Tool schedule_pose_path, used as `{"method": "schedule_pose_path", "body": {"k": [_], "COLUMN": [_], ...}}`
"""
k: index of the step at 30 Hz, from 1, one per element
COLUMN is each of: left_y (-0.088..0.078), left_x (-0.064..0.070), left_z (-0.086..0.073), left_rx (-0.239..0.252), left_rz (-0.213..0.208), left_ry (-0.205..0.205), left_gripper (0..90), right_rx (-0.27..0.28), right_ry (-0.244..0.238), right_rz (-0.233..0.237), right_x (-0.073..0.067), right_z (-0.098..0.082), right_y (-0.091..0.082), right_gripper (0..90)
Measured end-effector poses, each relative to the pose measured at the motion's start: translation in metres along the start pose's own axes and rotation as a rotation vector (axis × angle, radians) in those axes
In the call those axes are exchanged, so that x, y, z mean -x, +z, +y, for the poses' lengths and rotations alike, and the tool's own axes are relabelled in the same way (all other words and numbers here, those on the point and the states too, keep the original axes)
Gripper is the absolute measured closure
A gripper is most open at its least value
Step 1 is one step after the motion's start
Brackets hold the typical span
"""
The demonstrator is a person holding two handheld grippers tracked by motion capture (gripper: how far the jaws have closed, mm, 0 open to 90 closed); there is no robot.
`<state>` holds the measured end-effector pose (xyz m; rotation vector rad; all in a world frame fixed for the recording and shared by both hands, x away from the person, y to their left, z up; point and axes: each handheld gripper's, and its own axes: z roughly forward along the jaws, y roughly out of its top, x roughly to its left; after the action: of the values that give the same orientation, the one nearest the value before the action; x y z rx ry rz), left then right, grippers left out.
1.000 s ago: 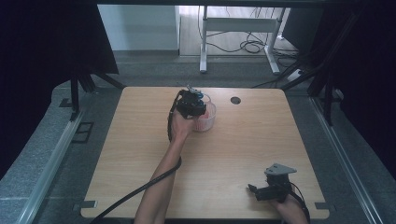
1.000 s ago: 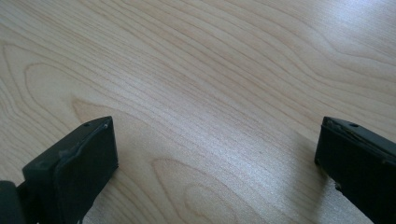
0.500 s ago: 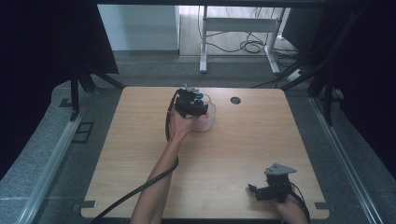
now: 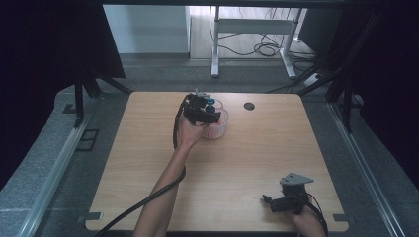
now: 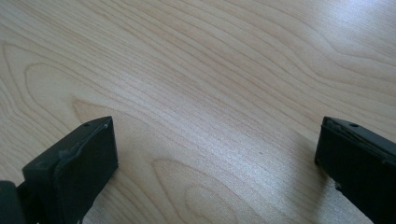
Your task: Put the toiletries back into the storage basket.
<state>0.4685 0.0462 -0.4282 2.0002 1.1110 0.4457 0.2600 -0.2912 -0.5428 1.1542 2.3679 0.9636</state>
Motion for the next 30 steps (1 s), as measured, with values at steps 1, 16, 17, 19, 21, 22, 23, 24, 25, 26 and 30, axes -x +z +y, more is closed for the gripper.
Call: {"method": "schedule_pose_path", "body": {"k": [1, 16, 17, 19, 21, 22, 23, 24, 25, 26, 30], "left_y": [-0.001, -0.018, -0.019, -0.02, -0.022, -0.022, -0.023, -0.024, -0.026, -0.028, -0.031], "left_x": [0.0, -0.001, 0.0, 0.0, 0.0, 0.0, 0.0, 0.0, -0.001, -0.002, -0.003], "left_z": [-0.001, -0.004, -0.004, -0.005, -0.006, -0.006, -0.006, -0.007, -0.008, -0.008, -0.009], "left_rx": [0.0, 0.03, 0.031, 0.033, 0.036, 0.036, 0.037, 0.037, 0.038, 0.04, 0.041], "left_rz": [-0.003, -0.023, -0.021, -0.025, -0.023, -0.023, -0.025, -0.027, -0.027, -0.026, -0.032], "left_ry": [0.001, 0.019, 0.023, 0.024, 0.025, 0.025, 0.024, 0.025, 0.028, 0.028, 0.025], "left_gripper": [11.9, 11.7, 11.8, 12.0, 12.1, 12.1, 12.1, 12.1, 12.3, 12.4, 12.5], "right_rx": [0.0, 0.0, 0.0, 0.0, 0.0, 0.0, 0.0, 0.0, 0.0, 0.0, 0.0], "right_ry": [0.0, 0.0, 0.0, 0.0, 0.0, 0.0, 0.0, 0.0, 0.0, 0.0, 0.0], "right_rz": [0.0, 0.0, 0.0, 0.0, 0.0, 0.0, 0.0, 0.0, 0.0, 0.0, 0.0], "right_x": [0.0, 0.0, 0.0, 0.0, 0.0, 0.0, 0.0, 0.0, 0.0, 0.0, 0.0], "right_z": [0.0, 0.0, 0.0, 0.0, 0.0, 0.0, 0.0, 0.0, 0.0, 0.0, 0.0], "right_y": [0.0, 0.0, 0.0, 0.0, 0.0, 0.0, 0.0, 0.0, 0.0, 0.0, 0.0], "right_gripper": [0.0, 0.0, 0.0, 0.0, 0.0, 0.0, 0.0, 0.0, 0.0, 0.0, 0.0]}}
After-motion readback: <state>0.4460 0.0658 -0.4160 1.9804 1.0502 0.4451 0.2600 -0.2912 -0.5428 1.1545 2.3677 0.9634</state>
